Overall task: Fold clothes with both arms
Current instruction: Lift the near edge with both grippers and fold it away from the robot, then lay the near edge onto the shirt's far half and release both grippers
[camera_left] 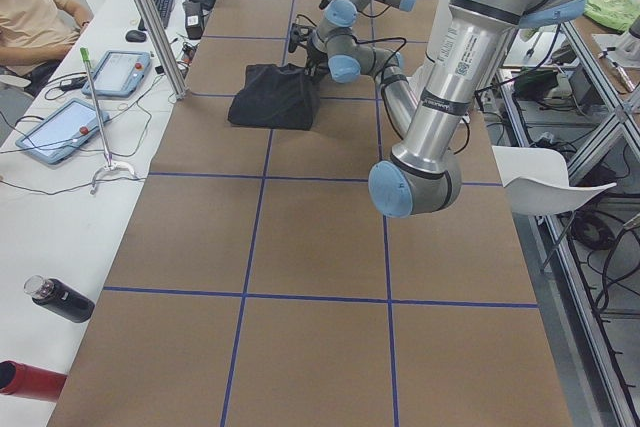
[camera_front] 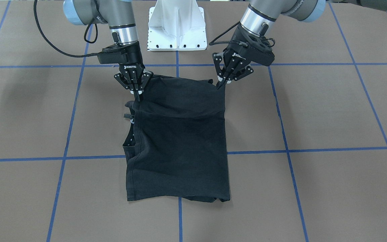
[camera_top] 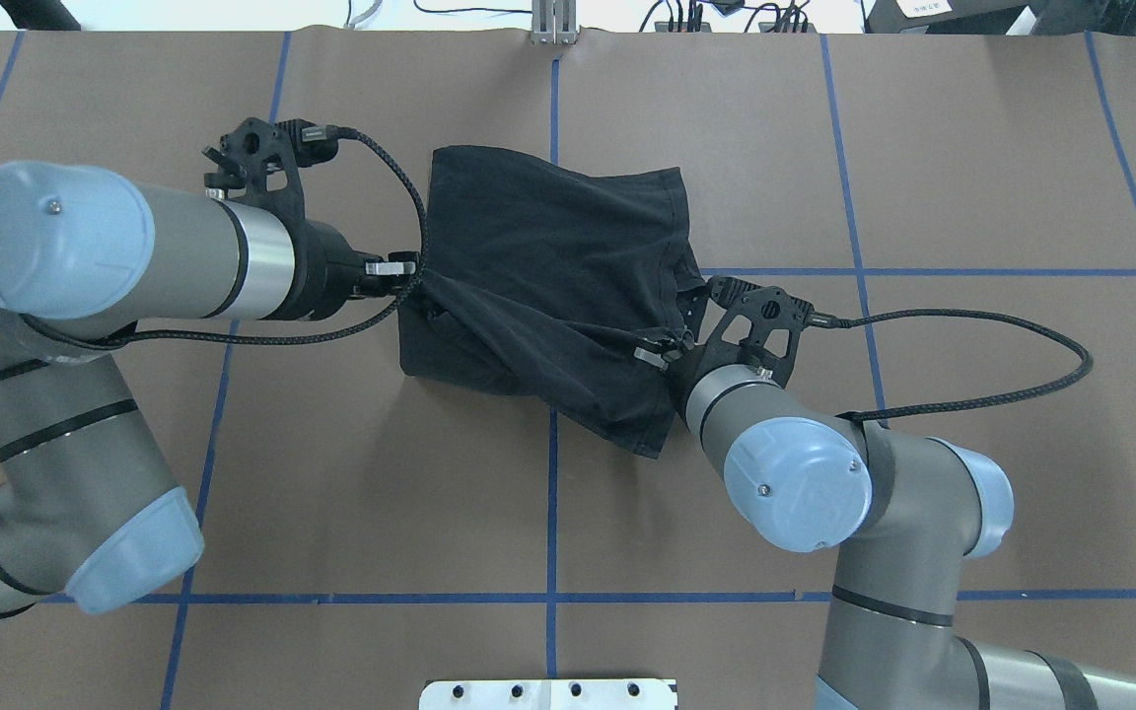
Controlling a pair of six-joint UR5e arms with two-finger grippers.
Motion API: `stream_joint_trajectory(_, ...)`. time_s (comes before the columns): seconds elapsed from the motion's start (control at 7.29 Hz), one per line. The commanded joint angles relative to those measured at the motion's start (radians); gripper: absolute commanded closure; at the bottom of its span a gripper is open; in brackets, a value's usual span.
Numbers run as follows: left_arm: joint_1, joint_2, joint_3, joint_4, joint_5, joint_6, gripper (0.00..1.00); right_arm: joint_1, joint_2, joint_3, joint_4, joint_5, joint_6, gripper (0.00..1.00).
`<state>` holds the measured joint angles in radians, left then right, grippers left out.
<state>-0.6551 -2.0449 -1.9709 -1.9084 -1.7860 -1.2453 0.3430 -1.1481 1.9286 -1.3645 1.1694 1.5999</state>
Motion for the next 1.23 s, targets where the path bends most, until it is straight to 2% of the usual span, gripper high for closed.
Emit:
stream_joint_trajectory(0.0,-0.060,-0.088,0.163,-0.004,0.000,0.062,1.00,0.056,0.042,-0.046,-0.022,0.013,-0.035,1.00)
stream_joint_trajectory(0.14,-0.072,-0.122,0.226,-0.009,0.003,0.082,1.00,0.076,0.059,-0.081,-0.019,0.018,-0.046,1.00)
stream_joint_trajectory(0.41,-0.077,-0.168,0.326,-0.015,0.037,0.112,1.00,0.111,0.163,-0.234,-0.015,0.019,-0.051,1.00)
stream_joint_trajectory(0.55,-0.077,-0.217,0.416,-0.032,0.062,0.113,1.00,0.120,0.189,-0.288,-0.013,0.019,-0.051,1.00)
stream_joint_trajectory(0.82,-0.077,-0.314,0.640,-0.159,0.073,0.113,1.00,0.129,0.200,-0.328,-0.013,0.019,-0.054,1.00)
stream_joint_trajectory(1.1,-0.083,-0.337,0.756,-0.237,0.101,0.147,1.00,0.137,0.252,-0.419,-0.012,0.019,-0.058,1.00)
